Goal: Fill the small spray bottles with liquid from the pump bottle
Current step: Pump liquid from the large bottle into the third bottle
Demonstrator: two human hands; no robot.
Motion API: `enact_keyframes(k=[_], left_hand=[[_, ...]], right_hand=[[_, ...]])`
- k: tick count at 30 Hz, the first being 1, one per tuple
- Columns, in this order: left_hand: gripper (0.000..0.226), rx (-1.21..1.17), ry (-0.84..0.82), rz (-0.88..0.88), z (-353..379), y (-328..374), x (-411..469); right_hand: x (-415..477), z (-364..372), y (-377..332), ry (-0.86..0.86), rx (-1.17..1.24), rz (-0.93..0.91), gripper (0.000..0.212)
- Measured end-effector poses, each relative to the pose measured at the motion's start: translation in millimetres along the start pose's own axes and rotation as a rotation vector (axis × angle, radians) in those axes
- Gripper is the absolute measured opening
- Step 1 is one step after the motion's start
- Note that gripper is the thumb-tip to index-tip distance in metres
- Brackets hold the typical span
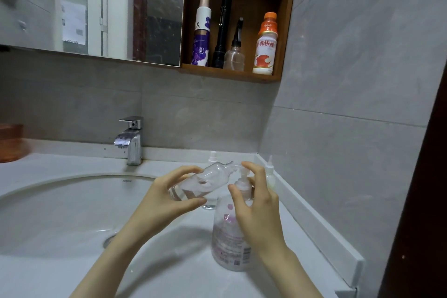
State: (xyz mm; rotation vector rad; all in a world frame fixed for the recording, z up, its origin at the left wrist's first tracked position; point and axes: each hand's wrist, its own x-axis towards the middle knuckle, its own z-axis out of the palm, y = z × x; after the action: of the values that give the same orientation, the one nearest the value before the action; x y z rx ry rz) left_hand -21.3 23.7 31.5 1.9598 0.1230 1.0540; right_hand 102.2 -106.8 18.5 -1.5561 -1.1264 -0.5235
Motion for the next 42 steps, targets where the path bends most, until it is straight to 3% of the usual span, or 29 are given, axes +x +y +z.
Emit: enact_keyframes(k=[4, 10, 13, 17, 19, 22, 25, 36, 42], left_hand=[[0.045, 0.000, -0.008, 0.002, 0.8, -0.5, 0.2], [0.043, -0.020, -0.007, 0.007, 1.7, -1.2, -3.2], [0.050, -0.027, -0.010, 0.018, 0.0, -0.3, -2.6], [0.046, -0.012, -0.001, 0.008, -3.7, -1.6, 1.1], [0.046, 0.003, -0.011, 0.011, -6.8, -1.7, 2.7], [0.052, 0.064, -0.033, 0.022, -13.3, -0.5, 4.6], [0.050, 0.115, -0.058, 0.040, -17.6, 1.3, 8.9], [0.043, 0.066, -0.157, 0.025, -15.7, 7.1, 20.6], [0.044, 0.125, -0.129, 0.070, -13.1, 1.1, 12.8]], right_hand=[[1.9, -2.3, -1.6, 0.001, -0.020, 0.000, 0.025], [-5.4, -5.3, 2.3, -0.028, -0.023, 0.026, 0.037], [5.2, -15.1, -6.8, -0.081, 0.055, 0.074, 0.011], [55.2, -20.6, -23.1, 0.044, 0.076, 0.198, 0.042], [83.6, -21.4, -29.6, -0.094, -0.037, 0.276, 0.045], [108.2, -14.7, -33.8, -0.405, -0.202, 0.362, 0.030], [112.4, -10.8, -33.2, -0.567, -0.273, 0.424, 0.026], [111.9, -11.6, -38.9, -0.767, -0.352, 0.502, 0.011], [105.2, 0.6, -22.5, -0.656, -0.332, 0.455, 0.014]])
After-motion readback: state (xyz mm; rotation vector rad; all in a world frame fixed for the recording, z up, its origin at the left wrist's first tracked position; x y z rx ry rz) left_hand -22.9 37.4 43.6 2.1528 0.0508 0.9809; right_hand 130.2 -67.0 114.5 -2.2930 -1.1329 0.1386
